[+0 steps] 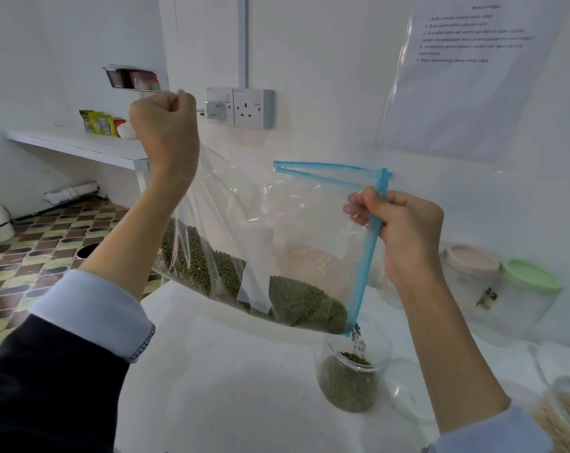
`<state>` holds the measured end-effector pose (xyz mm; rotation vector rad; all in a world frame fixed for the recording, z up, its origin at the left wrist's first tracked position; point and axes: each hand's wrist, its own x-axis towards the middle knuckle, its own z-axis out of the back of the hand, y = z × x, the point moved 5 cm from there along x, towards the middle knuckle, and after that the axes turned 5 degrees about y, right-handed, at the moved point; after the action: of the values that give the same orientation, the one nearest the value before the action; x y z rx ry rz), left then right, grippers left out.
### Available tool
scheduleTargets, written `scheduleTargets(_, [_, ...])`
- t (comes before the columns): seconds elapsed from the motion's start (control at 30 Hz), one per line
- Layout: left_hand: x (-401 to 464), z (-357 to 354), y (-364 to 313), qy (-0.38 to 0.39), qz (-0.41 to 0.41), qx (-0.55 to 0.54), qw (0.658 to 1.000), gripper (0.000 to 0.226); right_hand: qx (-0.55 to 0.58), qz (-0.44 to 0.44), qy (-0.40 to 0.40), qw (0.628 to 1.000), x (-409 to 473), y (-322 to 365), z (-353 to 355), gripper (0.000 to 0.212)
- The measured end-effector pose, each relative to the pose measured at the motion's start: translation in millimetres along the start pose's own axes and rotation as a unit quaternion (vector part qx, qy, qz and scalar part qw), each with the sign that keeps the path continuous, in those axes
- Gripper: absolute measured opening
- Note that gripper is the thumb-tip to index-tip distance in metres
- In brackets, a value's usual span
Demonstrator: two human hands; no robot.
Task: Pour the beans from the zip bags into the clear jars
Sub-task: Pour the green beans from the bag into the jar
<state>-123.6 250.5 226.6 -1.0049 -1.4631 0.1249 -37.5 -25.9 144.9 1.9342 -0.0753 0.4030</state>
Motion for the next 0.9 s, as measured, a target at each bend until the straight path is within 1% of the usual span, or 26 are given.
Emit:
scheduleTargets(0.07, [0,1,0,-0.001,-0.004,0.005,1.0,0.045,0.009,0.002,-0.018,1.0,0,-1,4,0.017])
scheduleTargets(0.17, [1,3,-1,-0.006,-0.012,0.007,1.0,0.044,-0.002,-0.002,0.001,1.0,1,-1,3,0.015])
scheduleTargets(0.27, [2,4,-1,-0.003,-0.012,0.002,1.0,0.045,-0.003,0.006,-0.018,1.0,1,2,7,0.015])
scheduleTargets(0.37, [3,4,-2,-0.008,-0.011,0.002,1.0,0.046,-0.004,0.002,-0.001,1.0,2,5,5,0.015])
scheduleTargets(0.47, [6,3,-3,-0.002,-0.007,-0.015,1.0,0.047,0.001,0.008,-0.028,1.0,2,5,9,0.012])
scheduleTargets(0.57, [7,3,-5,-0.001,-0.008,-0.014,1.0,0.047,0.006,-0.004,-0.02,1.0,3,4,8,0.012])
scheduleTargets(0.63, [7,1,-5,0.006,-0.008,-0.02,1.0,0.046,0.013,0.0,-0.035,0.999,3,5,10,0.012])
scheduleTargets(0.73, [8,0,-7,0.01,-0.007,-0.021,1.0,0.047,0.011,-0.002,-0.018,1.0,3,7,8,0.014])
scheduleTargets(0.83, [11,1,-7,0.01,-0.004,-0.018,1.0,0.048,0.013,0.003,-0.021,1.0,5,9,12,0.013])
scheduleTargets(0.9, [12,1,-7,0.008,0.0,-0.018,1.0,0.049,0.013,0.0,0.006,1.0,7,11,10,0.014])
